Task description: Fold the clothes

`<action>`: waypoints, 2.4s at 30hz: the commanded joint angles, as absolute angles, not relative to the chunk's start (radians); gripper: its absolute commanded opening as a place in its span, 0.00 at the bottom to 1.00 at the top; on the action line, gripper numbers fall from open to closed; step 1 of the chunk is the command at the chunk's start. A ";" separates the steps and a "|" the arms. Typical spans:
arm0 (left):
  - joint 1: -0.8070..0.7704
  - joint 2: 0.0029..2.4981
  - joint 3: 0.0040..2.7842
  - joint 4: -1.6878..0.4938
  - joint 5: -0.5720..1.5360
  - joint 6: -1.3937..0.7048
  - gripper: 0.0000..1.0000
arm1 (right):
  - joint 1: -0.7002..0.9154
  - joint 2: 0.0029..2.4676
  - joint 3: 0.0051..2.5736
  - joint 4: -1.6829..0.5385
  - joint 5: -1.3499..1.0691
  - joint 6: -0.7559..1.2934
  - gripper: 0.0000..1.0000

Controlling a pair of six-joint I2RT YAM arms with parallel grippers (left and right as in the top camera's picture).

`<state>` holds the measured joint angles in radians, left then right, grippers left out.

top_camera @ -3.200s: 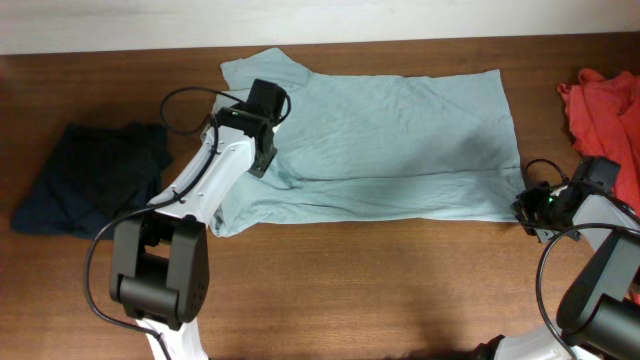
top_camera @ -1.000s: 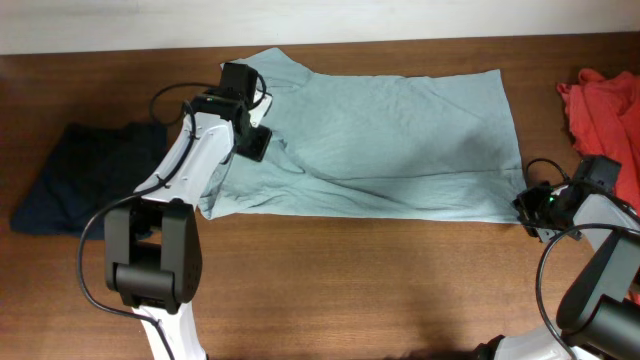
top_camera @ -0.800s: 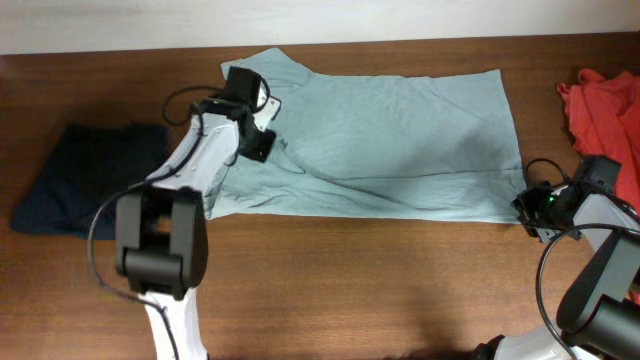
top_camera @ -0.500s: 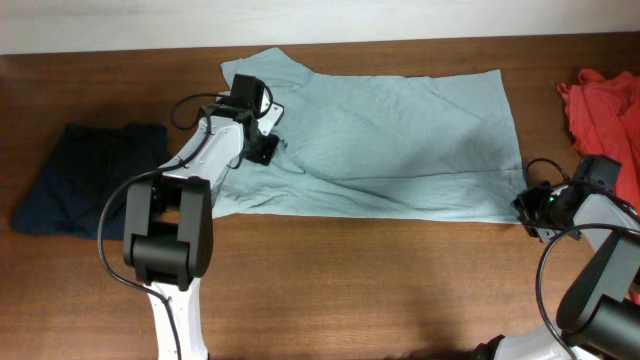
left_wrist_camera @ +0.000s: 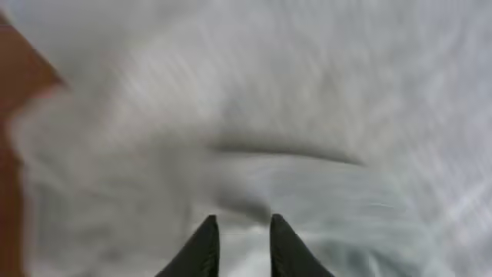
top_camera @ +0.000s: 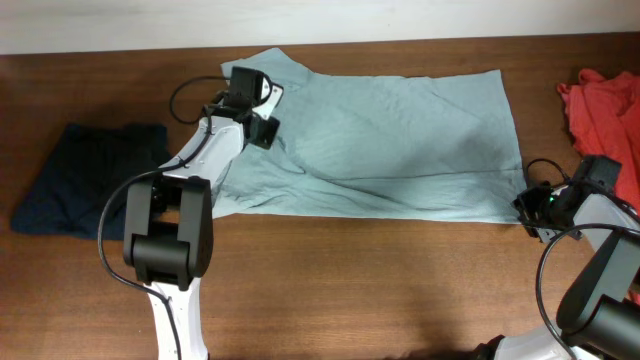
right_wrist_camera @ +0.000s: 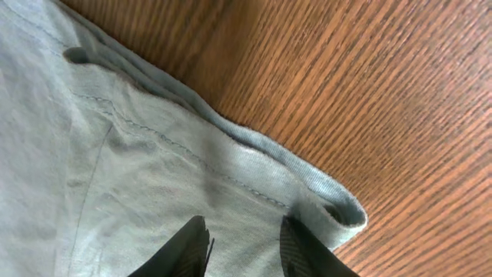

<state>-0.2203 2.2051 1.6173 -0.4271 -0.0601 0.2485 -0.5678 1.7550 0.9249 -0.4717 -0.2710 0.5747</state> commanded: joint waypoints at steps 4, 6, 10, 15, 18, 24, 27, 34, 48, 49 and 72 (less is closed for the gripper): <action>-0.211 2.216 1.755 -0.463 -0.110 0.259 0.40 | -0.577 1.800 0.880 -0.502 -0.146 0.538 0.37; -0.211 2.216 1.834 -0.572 -0.110 0.259 0.49 | -0.577 1.800 0.880 -0.503 -0.146 0.523 0.38; -0.211 2.216 1.967 -0.844 -0.109 0.259 0.55 | -0.577 1.800 0.880 -0.508 -0.146 0.505 0.41; -0.211 2.216 2.008 -1.134 -0.091 0.175 0.55 | -0.577 1.800 0.886 -0.505 -0.150 0.476 0.50; -0.208 2.216 1.999 -1.221 -0.040 0.131 0.55 | -0.577 1.798 0.912 -0.515 -0.153 0.412 0.55; -0.208 2.220 1.965 -1.292 -0.040 0.115 0.55 | -0.579 1.761 1.001 -0.570 -0.189 0.369 0.60; -0.208 2.220 1.918 -1.291 -0.039 0.077 0.55 | -0.578 1.740 1.053 -0.592 -0.280 0.290 0.62; -0.208 2.220 1.753 -1.262 0.034 0.059 0.55 | -0.578 1.725 1.167 -0.670 -0.397 0.163 0.62; -0.208 2.220 1.542 -1.107 0.030 0.060 0.55 | -0.576 1.815 1.179 -0.588 -0.304 0.146 0.45; -0.208 2.220 1.542 -1.106 0.030 0.060 0.55 | -0.575 1.824 1.179 -0.590 -0.306 0.146 0.38; -0.164 2.219 1.541 -1.203 -0.121 0.060 0.50 | -0.577 1.968 1.192 -0.565 -0.020 0.287 0.15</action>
<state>-0.1909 2.1822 1.5703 -1.2003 -0.0654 0.0593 -0.5747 1.9347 1.1824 -0.5499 -0.0795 0.2668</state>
